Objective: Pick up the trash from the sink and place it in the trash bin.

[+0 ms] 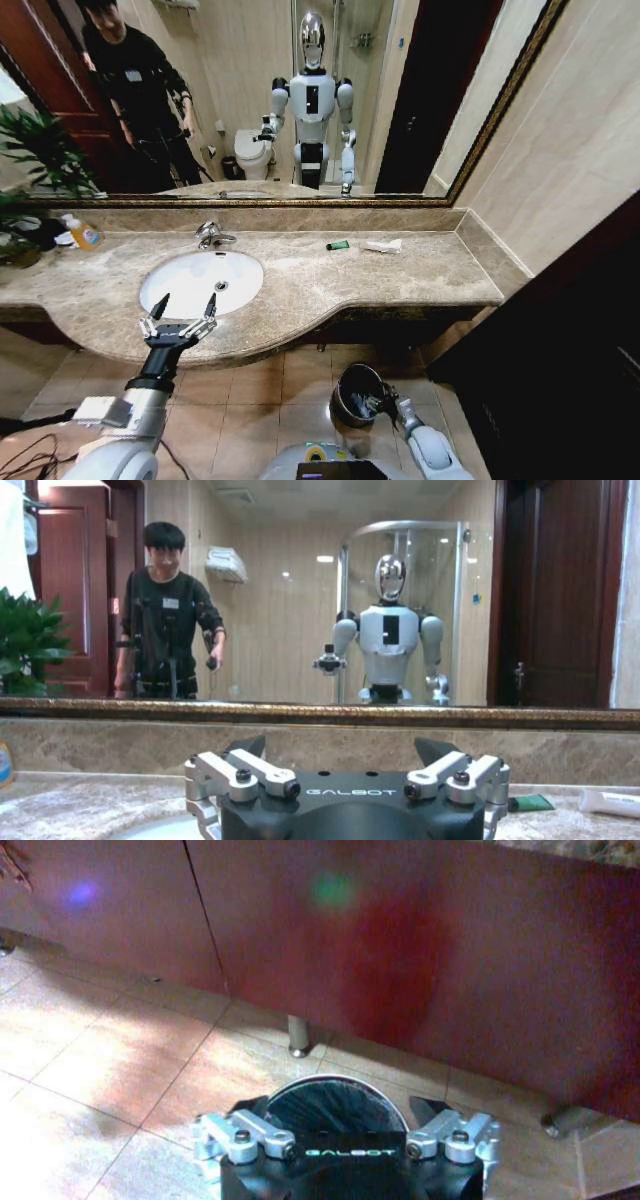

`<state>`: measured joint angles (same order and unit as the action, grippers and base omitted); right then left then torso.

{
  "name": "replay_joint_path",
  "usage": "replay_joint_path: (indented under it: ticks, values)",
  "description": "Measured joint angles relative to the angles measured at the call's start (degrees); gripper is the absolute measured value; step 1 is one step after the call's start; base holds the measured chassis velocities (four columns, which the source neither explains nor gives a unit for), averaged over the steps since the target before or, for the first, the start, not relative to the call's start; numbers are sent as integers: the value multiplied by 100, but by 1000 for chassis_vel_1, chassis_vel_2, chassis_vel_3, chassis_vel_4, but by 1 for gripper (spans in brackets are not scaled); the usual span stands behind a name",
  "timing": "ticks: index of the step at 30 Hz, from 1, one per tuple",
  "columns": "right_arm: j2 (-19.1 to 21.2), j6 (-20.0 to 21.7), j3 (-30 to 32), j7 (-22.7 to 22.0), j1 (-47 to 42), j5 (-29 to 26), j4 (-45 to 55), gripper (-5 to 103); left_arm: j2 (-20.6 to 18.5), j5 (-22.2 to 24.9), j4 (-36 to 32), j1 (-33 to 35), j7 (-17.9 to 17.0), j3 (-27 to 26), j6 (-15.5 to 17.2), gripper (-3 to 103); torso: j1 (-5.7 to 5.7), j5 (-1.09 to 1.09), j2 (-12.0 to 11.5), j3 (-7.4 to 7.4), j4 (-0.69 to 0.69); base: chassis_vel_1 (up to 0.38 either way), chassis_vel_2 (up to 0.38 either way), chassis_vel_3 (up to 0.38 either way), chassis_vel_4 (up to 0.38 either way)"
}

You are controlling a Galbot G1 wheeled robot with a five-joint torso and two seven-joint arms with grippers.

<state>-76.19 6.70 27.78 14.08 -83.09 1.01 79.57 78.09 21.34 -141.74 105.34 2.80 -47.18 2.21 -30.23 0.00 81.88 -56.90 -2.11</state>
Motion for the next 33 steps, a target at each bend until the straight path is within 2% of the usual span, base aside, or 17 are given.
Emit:
replay_joint_path:
  ticks: [2, 12, 14, 16, 17, 19, 23, 25, 28, 29, 31, 33]
  values:
    - [36, 64, 12, 7, -47, -105, 106, 99, 0, 0, 0, 0, 0, 0, 0, 100, 0, 0, 0, 0, 0, 0, 0, 0, 0]
    - [116, 227, 107, 178, -314, -485, 745, 100, 0, 0, 0, 0, 0, 0, 0, 100, 0, 1, 0, 0, -1, 0, 0, 0, 0]
    - [120, 183, 391, 718, -782, -930, 1483, 100, 0, 0, 0, 0, 0, 0, 0, 100, 0, -1, 0, 0, -1, 0, 0, 0, 0]
    - [105, 160, 465, 752, -954, -1047, 1683, 100, 0, 0, 0, 0, -1, 0, 0, 100, 0, -1, 0, 0, -1, 0, 0, 0, 0]
    - [2, 148, 696, 798, -1329, -1193, 2144, 100, 0, 0, 0, 0, 0, 0, 0, 100, 0, 0, 0, 0, 1, 0, 0, 0, 0]
    - [-95, 176, 897, 891, -1528, -1232, 2459, 100, 0, 0, 0, 0, 0, 0, 0, 100, 0, 0, 0, 0, 2, 0, 0, 0, 0]
    - [1, 298, 1309, 1000, -1892, -1605, 3384, 100, 0, 0, 0, 0, 0, 0, 0, 100, 0, 0, 0, 0, 0, 0, 0, 0, 0]
    - [12, 352, 1359, 1006, -1906, -1665, 3499, 100, 0, 0, 0, 0, 0, 0, 0, 100, 0, 0, 0, 0, 1, 0, 0, 0, 0]
    - [178, 946, 1620, 958, -1613, -2047, 4155, 100, 0, 0, 0, 0, 0, 0, 0, 100, 0, 0, 0, 0, 1, 0, 0, 0, 0]
    - [178, 946, 1620, 958, -1613, -2047, 4155, 100, 0, 0, 0, 0, 0, 0, 0, 100, 0, 0, 0, 0, 1, 0, 0, 0, 0]
    - [360, 1353, 1633, 788, -1070, -2250, 4265, 100, 0, 0, 0, 0, 0, 0, 0, 100, 0, 1, 0, 0, -1, 0, 0, 0, 0]
    - [567, 1501, 1538, 552, -645, -2379, 4243, 100, 0, 0, 0, 0, 0, 0, 0, 100, -1, 2, 0, 0, -2, 0, 0, 0, 0]
